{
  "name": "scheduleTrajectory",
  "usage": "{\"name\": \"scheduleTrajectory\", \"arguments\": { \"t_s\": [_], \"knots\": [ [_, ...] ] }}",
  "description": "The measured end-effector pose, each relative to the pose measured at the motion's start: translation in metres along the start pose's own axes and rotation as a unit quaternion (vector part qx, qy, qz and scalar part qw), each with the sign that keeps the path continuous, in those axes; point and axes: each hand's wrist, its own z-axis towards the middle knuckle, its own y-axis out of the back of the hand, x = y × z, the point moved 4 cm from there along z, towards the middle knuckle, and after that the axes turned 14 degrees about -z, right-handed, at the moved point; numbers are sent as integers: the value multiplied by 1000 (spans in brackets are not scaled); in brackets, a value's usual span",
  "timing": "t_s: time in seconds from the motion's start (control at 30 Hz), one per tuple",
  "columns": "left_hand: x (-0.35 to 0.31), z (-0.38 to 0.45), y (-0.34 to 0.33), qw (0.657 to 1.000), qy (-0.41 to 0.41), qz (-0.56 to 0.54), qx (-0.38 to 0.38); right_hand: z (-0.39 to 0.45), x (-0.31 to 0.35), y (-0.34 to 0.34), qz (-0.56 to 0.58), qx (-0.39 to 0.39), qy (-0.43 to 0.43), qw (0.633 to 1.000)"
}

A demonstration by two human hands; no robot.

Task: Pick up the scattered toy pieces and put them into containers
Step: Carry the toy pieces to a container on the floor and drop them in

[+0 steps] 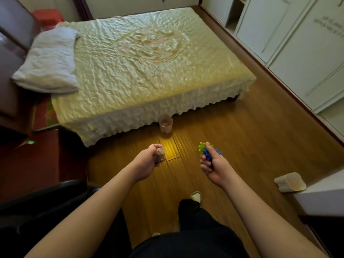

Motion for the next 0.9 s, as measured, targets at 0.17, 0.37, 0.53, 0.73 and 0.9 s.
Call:
{"name": "scheduleTrajectory", "arguments": {
  "t_s": [0.17, 0.37, 0.53, 0.73, 0.9],
  "knots": [
    [-28, 63, -42, 998, -13, 58, -12, 51, 52, 21, 16, 4, -14, 1000],
    [-67, 118, -85, 996, -38, 77, -21, 103, 125, 34, -20, 30, -20, 999],
    [-89, 156, -108, 997, -40, 60, -29, 139, 170, 41, -36, 49, -9, 998],
    [-123, 214, -110, 998, -39, -30, -49, 183, 200, 43, -36, 35, -21, 998],
    [-158, 269, -104, 998, -38, -8, -52, 235, 228, 33, -32, 24, -29, 999]
  ]
}}
